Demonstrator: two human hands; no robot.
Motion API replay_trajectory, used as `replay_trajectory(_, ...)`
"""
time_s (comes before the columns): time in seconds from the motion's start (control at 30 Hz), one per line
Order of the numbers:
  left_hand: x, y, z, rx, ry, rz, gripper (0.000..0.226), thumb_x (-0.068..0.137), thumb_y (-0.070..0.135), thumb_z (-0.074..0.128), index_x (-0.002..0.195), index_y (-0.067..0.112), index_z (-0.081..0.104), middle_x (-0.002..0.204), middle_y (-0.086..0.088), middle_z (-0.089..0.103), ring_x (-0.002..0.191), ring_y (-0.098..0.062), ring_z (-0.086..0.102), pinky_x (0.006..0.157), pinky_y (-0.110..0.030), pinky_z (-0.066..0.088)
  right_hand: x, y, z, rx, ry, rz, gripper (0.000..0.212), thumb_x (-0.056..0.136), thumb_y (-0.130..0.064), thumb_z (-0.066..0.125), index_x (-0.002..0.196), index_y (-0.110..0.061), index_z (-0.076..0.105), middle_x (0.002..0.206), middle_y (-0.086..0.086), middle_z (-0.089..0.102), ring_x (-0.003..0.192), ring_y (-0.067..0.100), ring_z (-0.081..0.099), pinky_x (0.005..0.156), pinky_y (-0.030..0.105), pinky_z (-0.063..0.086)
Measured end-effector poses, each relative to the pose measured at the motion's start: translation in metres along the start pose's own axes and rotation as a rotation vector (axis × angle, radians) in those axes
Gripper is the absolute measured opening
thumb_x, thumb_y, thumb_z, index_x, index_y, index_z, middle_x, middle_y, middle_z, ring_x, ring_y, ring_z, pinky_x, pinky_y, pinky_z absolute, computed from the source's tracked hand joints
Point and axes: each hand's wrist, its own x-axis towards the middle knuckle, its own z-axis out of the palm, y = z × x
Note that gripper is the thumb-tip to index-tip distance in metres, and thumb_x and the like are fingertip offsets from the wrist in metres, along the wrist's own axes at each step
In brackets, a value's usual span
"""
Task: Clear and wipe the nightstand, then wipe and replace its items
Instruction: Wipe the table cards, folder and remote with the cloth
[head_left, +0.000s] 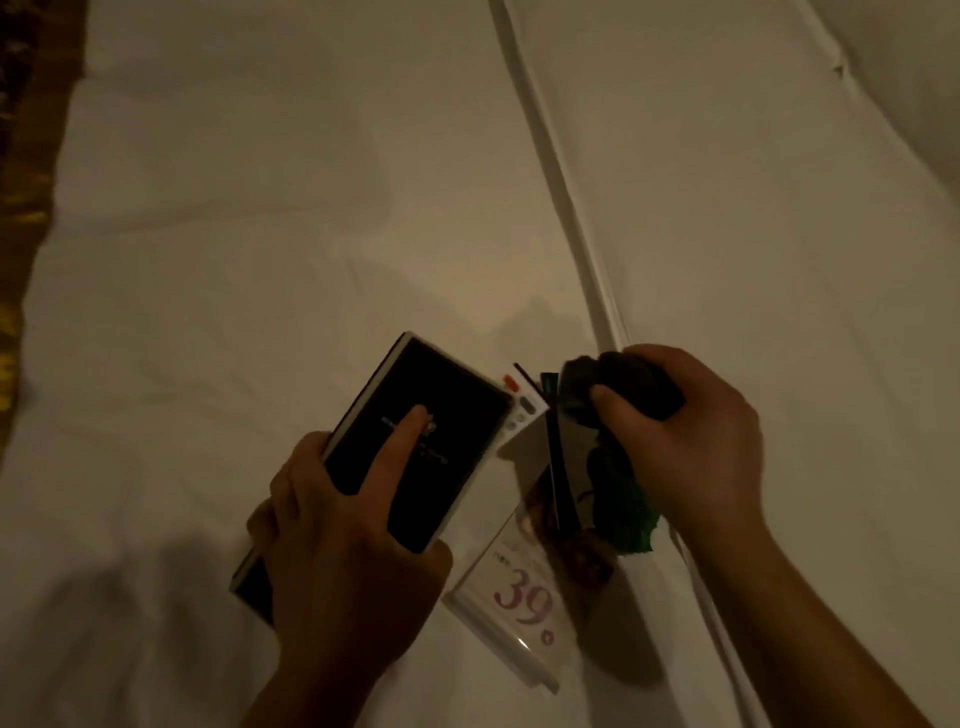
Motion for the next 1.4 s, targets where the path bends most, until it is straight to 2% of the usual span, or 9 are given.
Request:
replay_trajectory(0.1,0.011,-0.012,0.009,-0.007,-0.06,-0.088,0.104,0.051,0.041,0.077,0.147,0.046,0.038,0.118,-0.016,0.047,0.1,-0.04,0.05,0.089,-0.059,0.044,-0.003,0.019,-0.022,0.092,0.036,0.056,0.028,0.076,-0.034,0.078,0.098,-0.049,0.067,0.09,-0.03,0.069,0.085,-0.007,0.066,0.075,0.024,0.056)
replay_trajectory(0.2,0.02,-0.021,0.024,0.012,-0.068,-0.154,0.102,0.052,0.043,0.075,0.147,0.044,0.039,0.117,-0.021,0.048,0.097,-0.042,0.051,0.088,-0.059,0.043,-0.014,0.037,-0.042,0.249,0.037,0.154,0.03,0.076,-0.025,0.081,0.092,-0.048,0.072,0.09,-0.025,0.072,0.082,-0.002,0.07,0.065,0.022,0.058)
replay_trajectory(0.33,0.026,-0.012,0.044,0.035,-0.11,-0.243,0.104,0.058,0.042,0.082,0.15,0.044,0.035,0.124,-0.023,0.044,0.106,-0.043,0.047,0.093,-0.057,0.039,-0.031,0.056,-0.057,0.351,0.027,0.271,0.027,0.077,-0.018,0.081,0.096,-0.037,0.076,0.091,-0.01,0.076,0.081,0.009,0.074,0.064,0.025,0.061)
replay_trajectory(0.53,0.023,0.01,0.05,0.053,-0.117,-0.236,0.105,0.058,0.044,0.082,0.151,0.044,0.033,0.131,-0.023,0.042,0.113,-0.044,0.045,0.096,-0.057,0.038,-0.043,0.066,-0.067,0.414,0.017,0.314,0.028,0.077,-0.014,0.08,0.094,-0.036,0.077,0.088,-0.011,0.076,0.075,0.008,0.073,0.055,0.019,0.056)
replay_trajectory(0.73,0.019,0.056,0.026,0.065,-0.097,-0.166,0.106,0.059,0.043,0.078,0.152,0.047,0.027,0.13,-0.019,0.04,0.114,-0.042,0.043,0.098,-0.058,0.036,-0.042,0.065,-0.094,0.479,0.025,0.285,0.03,0.076,-0.014,0.082,0.091,-0.039,0.076,0.087,-0.014,0.076,0.076,0.005,0.073,0.059,0.017,0.057)
replay_trajectory(0.87,0.011,0.095,0.01,0.021,-0.061,-0.098,0.102,0.055,0.051,0.067,0.149,0.049,0.03,0.125,-0.017,0.042,0.111,-0.039,0.045,0.097,-0.056,0.036,-0.046,0.066,-0.121,0.501,0.043,0.285,0.028,0.076,-0.015,0.082,0.09,-0.038,0.076,0.086,-0.012,0.076,0.072,0.009,0.073,0.058,0.019,0.058)
replay_trajectory(0.93,0.006,0.113,0.007,0.021,-0.064,-0.05,0.102,0.056,0.05,0.072,0.15,0.05,0.03,0.126,-0.017,0.042,0.111,-0.038,0.045,0.098,-0.055,0.035,-0.051,0.067,-0.133,0.464,0.047,0.268,0.03,0.076,-0.016,0.082,0.09,-0.041,0.074,0.089,-0.018,0.074,0.077,0.003,0.072,0.062,0.016,0.058)
replay_trajectory(1.07,-0.004,0.14,0.01,0.038,-0.12,0.042,0.102,0.063,0.055,0.074,0.151,0.053,0.023,0.131,-0.015,0.039,0.116,-0.035,0.042,0.101,-0.051,0.032,-0.067,0.07,-0.15,0.465,0.094,0.261,0.032,0.078,-0.012,0.08,0.09,-0.041,0.074,0.085,-0.019,0.074,0.07,0.003,0.072,0.056,0.012,0.054)
replay_trajectory(1.4,-0.052,0.179,0.011,-0.062,-0.308,0.31,0.105,0.059,0.059,0.066,0.149,0.06,0.011,0.136,-0.006,0.035,0.121,-0.03,0.041,0.102,-0.046,0.034,-0.149,0.071,-0.191,0.479,0.369,0.331,0.032,0.079,-0.009,0.079,0.09,-0.038,0.074,0.084,-0.009,0.075,0.061,0.018,0.073,0.055,0.026,0.059)
